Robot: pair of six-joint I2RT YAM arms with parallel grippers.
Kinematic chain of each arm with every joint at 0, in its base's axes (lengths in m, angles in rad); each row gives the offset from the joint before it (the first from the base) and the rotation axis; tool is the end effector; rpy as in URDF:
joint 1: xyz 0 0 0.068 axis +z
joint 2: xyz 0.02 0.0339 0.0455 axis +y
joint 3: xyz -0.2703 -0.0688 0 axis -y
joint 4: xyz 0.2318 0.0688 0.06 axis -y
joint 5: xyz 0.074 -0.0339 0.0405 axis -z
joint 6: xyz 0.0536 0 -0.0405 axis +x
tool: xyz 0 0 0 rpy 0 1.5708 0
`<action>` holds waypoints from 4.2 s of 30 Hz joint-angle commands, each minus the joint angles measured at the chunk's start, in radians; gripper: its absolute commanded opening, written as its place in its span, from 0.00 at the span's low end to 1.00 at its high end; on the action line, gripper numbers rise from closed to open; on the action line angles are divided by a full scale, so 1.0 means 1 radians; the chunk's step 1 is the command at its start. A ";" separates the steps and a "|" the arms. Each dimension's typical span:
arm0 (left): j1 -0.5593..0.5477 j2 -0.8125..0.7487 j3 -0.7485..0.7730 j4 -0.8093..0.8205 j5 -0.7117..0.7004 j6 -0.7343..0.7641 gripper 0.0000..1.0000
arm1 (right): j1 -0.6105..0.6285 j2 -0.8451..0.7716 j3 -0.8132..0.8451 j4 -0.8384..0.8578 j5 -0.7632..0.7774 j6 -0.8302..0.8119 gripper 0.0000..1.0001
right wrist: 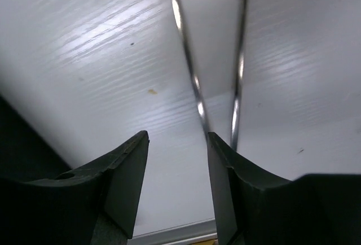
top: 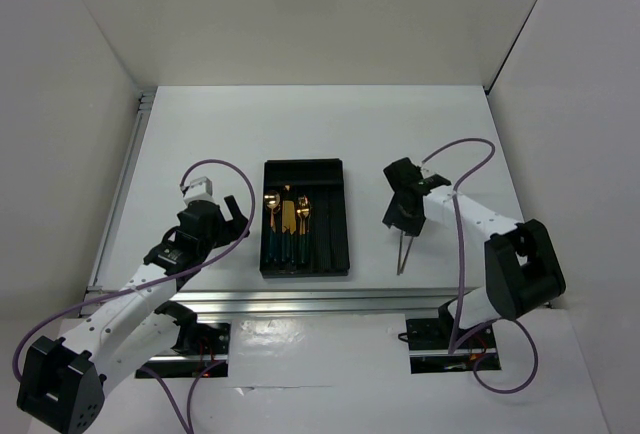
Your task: Sort the eating utensils into containers
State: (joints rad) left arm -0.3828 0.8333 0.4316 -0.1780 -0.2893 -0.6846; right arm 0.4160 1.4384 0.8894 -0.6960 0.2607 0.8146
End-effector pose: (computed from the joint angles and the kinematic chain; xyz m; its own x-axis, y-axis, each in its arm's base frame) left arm 0.1726 -0.0530 0.2095 -0.4800 -0.4601 -0.7469 -0.2155 0.8872 -0.4080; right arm 0.2376 0.0899 0.1925 -0.8238 0.4045 -0.3973 0.4143 0.9078 0.0653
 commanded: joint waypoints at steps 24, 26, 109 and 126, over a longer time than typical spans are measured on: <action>0.004 -0.005 -0.005 0.040 0.007 0.007 1.00 | -0.117 0.069 -0.135 0.225 -0.144 -0.183 0.41; 0.004 0.004 -0.005 0.040 0.007 0.007 1.00 | -0.117 0.082 -0.135 0.225 -0.144 -0.174 0.40; 0.004 -0.005 -0.005 0.040 -0.002 0.007 1.00 | 0.428 0.389 0.404 0.104 -0.121 0.001 0.00; 0.004 -0.005 -0.005 0.031 -0.002 0.007 1.00 | 0.428 0.409 0.414 0.082 -0.130 0.011 0.40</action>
State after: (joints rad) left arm -0.3828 0.8360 0.4316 -0.1783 -0.2840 -0.6846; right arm 0.8330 1.8549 1.2701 -0.6079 0.1223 0.8181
